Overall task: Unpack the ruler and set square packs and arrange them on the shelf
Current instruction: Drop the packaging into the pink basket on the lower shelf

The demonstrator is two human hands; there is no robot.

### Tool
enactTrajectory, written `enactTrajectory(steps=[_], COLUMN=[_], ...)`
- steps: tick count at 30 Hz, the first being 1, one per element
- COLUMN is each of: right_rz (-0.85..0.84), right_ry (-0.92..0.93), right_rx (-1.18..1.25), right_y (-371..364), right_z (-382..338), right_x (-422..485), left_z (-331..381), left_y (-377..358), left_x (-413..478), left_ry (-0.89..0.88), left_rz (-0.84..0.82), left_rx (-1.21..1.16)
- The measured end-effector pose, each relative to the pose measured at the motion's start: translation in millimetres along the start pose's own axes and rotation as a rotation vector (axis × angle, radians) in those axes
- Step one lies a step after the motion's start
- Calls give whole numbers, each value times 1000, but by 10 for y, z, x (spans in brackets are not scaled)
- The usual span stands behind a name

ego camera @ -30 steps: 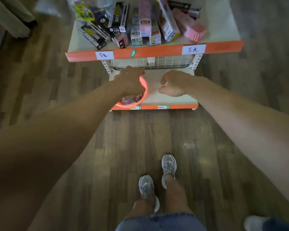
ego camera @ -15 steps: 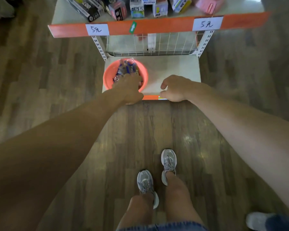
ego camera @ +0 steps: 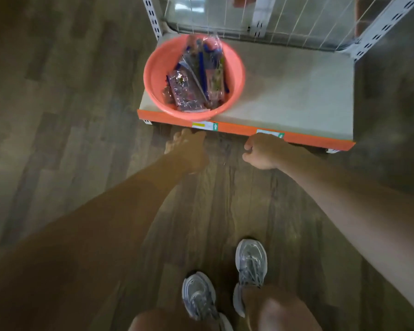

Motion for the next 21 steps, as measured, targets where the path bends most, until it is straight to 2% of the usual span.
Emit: enactTrajectory(steps=[11, 21], right_rz=[2, 39], right_ry=[51, -15], right_rx=[-32, -86], right_y=[-1171, -1614], right_z=[357, 798], right_x=[1604, 2576], left_z=[-80, -10], left_y=[-1217, -1781], left_x=[1234, 1901], left_ry=[59, 85], left_rz=[-6, -5], left_rx=[-19, -40])
Point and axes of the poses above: each hand's wrist, its own x-axis towards the middle knuckle, its own y-axis out of the back of the hand, z = x × y, the point moved 7 cm from there along x, towards the middle knuckle, and after that the axes turned 15 degrees about y, right-handed, at the moved point
